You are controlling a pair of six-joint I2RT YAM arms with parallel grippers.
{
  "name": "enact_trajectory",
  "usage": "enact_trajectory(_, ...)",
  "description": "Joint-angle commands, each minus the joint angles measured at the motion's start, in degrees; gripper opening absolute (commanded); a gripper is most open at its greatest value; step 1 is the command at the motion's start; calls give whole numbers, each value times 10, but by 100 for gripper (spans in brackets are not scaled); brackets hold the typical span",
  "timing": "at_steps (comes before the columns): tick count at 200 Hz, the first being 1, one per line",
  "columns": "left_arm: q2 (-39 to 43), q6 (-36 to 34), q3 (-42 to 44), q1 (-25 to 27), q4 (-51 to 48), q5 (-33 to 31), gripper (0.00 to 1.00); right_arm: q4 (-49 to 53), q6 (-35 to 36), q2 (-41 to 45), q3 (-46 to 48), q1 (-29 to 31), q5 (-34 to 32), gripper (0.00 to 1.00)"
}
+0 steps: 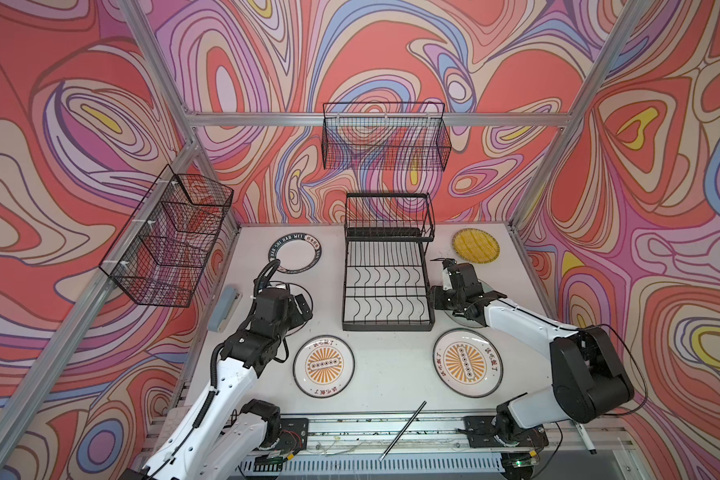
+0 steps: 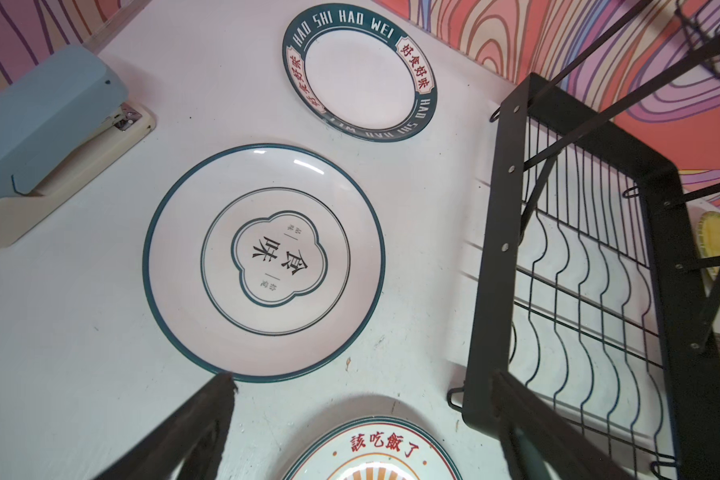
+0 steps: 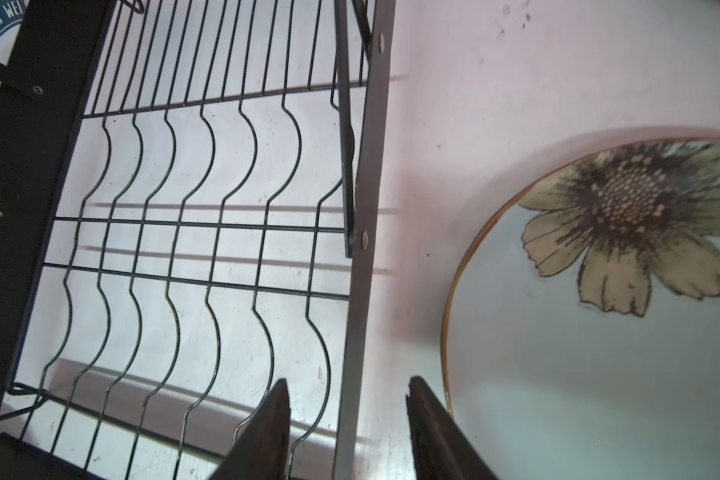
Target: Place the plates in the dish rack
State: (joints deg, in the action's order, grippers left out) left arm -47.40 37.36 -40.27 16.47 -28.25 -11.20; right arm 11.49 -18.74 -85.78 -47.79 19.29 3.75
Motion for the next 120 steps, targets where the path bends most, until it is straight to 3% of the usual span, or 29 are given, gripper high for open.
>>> enact_trajectory(1, 9, 9, -19, 1, -28, 16, 99, 15, -3, -15, -5, 10, -13, 40)
enact_trajectory(54, -5, -1, -38, 1, -51, 40, 97, 13, -2, -29, -6, 21, -23, 24)
enact_trajectory(120, -8, -4, -29, 1, -42, 60, 95, 15, 23, -37, -19, 27, -27, 12)
